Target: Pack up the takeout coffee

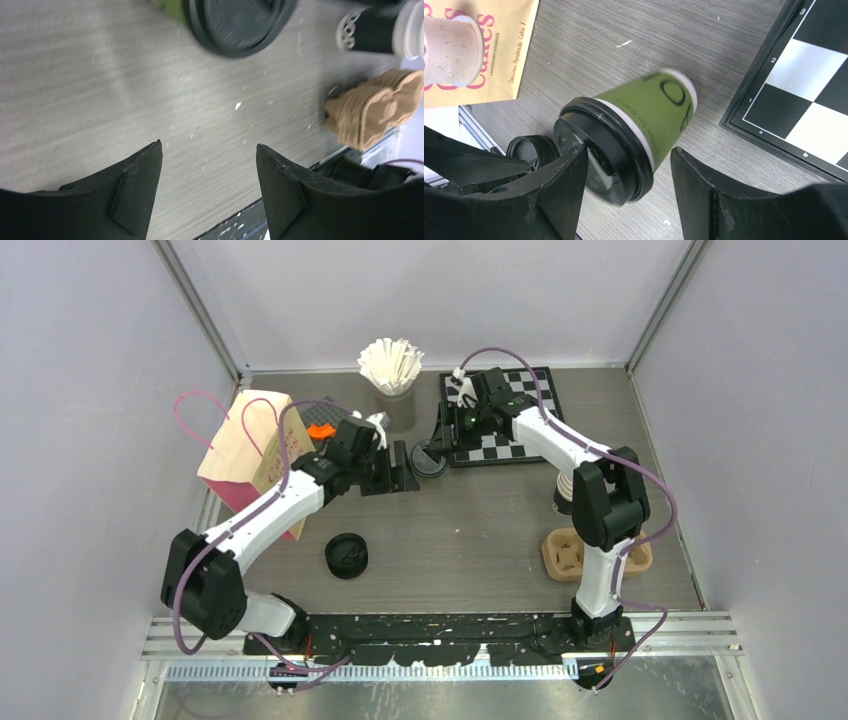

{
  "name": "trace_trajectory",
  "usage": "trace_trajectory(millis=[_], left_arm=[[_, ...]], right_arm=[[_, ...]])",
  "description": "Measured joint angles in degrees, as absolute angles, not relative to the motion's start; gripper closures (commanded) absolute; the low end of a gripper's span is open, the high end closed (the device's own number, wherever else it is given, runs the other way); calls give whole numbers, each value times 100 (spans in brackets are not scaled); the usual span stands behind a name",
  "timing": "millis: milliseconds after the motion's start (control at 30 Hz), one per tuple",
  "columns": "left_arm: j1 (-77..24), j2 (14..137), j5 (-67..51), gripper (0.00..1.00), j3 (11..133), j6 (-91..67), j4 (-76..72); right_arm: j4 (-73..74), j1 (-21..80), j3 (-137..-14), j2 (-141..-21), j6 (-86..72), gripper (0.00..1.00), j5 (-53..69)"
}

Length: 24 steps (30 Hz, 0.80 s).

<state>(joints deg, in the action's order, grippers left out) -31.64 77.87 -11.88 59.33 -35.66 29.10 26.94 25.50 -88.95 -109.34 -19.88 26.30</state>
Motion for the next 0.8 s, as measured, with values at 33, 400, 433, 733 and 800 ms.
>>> trace_trajectory(millis=[33,400,433,733,800], left_arm=[[-3118,7881,-1205,31,6003,-3603,2742],[-2681,8927,-1146,39,6353,-3881,1756],[-2650,8989,-1127,39,6379,-3879,1750],[-2445,9428,-1050,41,6849,-3798,1728],[-2436,9500,-1055,42,6934,-3743,1717]], right_arm=[[2694,2550,-8895,-10995,-1986,35,2665],[2663,2550,-8980,-11323,-1979,35,2906],[2657,2550,-8989,-11343,-1975,35,2910],[2694,2550,-9166,-11373,-1955,23,2856],[2729,2550,-9212,-11373,-1953,23,2832]])
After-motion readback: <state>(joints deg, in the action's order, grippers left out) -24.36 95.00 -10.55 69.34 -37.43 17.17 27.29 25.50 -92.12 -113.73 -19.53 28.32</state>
